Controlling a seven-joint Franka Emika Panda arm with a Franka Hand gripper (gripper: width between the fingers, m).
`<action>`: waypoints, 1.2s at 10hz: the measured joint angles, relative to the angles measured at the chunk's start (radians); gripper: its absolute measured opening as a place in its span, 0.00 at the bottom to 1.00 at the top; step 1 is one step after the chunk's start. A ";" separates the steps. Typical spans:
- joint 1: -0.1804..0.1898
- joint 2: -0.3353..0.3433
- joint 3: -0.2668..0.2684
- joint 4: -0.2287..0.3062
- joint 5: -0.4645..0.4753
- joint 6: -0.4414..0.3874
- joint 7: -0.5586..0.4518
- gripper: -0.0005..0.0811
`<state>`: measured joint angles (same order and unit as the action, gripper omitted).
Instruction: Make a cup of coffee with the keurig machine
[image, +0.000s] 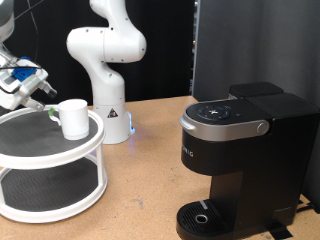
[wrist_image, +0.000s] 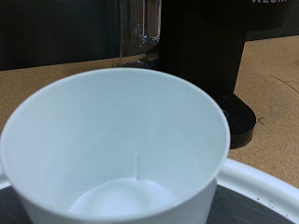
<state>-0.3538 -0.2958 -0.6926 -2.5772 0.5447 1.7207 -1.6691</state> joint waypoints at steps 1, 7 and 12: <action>0.000 0.010 -0.001 -0.003 0.001 0.006 -0.007 0.92; 0.003 0.053 -0.001 -0.034 0.019 0.028 -0.063 0.99; 0.005 0.061 0.001 -0.050 0.042 0.048 -0.074 0.99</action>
<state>-0.3487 -0.2345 -0.6919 -2.6276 0.5864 1.7691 -1.7435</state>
